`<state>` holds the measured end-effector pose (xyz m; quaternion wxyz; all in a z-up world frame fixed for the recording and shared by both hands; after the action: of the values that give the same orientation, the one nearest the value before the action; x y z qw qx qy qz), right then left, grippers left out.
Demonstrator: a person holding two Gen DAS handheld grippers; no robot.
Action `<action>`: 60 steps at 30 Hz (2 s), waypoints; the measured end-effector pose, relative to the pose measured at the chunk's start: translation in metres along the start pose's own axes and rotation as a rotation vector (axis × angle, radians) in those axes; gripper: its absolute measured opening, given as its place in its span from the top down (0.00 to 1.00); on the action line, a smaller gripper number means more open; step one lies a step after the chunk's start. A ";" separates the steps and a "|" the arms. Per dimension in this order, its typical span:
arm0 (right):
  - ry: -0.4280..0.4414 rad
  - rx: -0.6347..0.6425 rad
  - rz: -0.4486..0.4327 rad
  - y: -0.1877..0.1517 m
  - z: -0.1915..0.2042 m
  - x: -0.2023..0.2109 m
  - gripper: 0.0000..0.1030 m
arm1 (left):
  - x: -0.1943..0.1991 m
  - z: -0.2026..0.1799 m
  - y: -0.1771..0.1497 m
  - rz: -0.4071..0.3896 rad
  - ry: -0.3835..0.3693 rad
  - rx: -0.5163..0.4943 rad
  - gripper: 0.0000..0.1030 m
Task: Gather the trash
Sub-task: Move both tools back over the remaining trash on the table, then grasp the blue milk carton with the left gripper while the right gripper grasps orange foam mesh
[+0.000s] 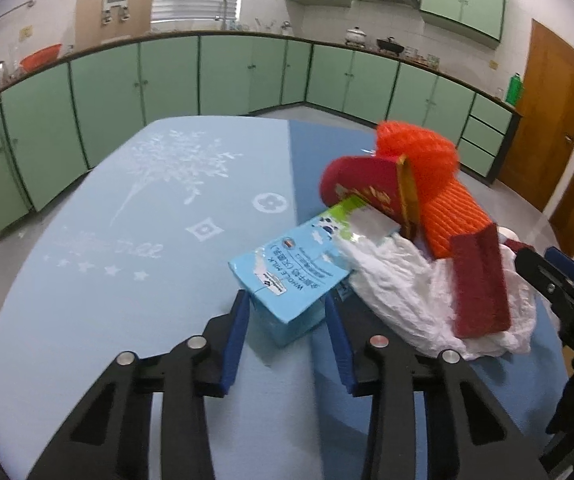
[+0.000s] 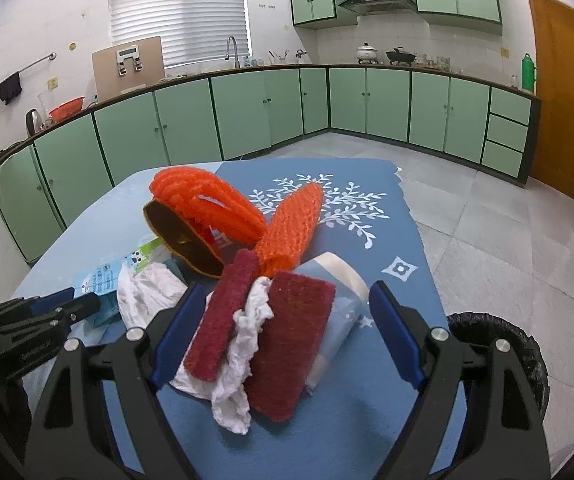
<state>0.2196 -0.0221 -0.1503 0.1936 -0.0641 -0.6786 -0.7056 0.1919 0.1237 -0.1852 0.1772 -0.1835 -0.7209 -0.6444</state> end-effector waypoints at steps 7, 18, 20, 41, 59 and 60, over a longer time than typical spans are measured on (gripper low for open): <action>-0.013 -0.005 0.000 0.000 -0.008 -0.002 0.21 | 0.009 -0.013 -0.003 0.006 -0.065 0.001 0.61; -0.016 -0.009 0.015 -0.003 -0.009 -0.008 0.21 | -0.010 -0.004 0.006 0.010 -0.037 -0.065 0.21; -0.017 -0.010 0.019 -0.003 -0.009 -0.010 0.21 | -0.017 -0.007 0.009 0.015 -0.043 -0.079 0.20; 0.001 0.007 0.014 0.001 -0.009 -0.011 0.21 | 0.017 0.029 0.005 -0.027 0.081 0.049 0.54; 0.150 0.040 -0.007 0.037 0.066 -0.043 0.21 | 0.009 0.067 0.039 -0.086 0.179 0.083 0.56; 0.155 0.038 -0.001 0.036 0.070 -0.047 0.21 | 0.008 0.068 0.039 -0.087 0.183 0.082 0.56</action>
<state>0.2640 0.0557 -0.1284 0.2461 -0.0051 -0.6751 -0.6955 0.2027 0.1952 -0.1542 0.2215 -0.0849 -0.7346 -0.6357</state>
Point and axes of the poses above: each gripper's, at about its wrist camera, not at the fingertips, and x roughly against the way its jaws point, z to its left, y to its top, the point moved 9 cm from there along -x, roughly the way its jaws point, and after that the axes turned 14 degrees about -z, right-handed, at the moved point
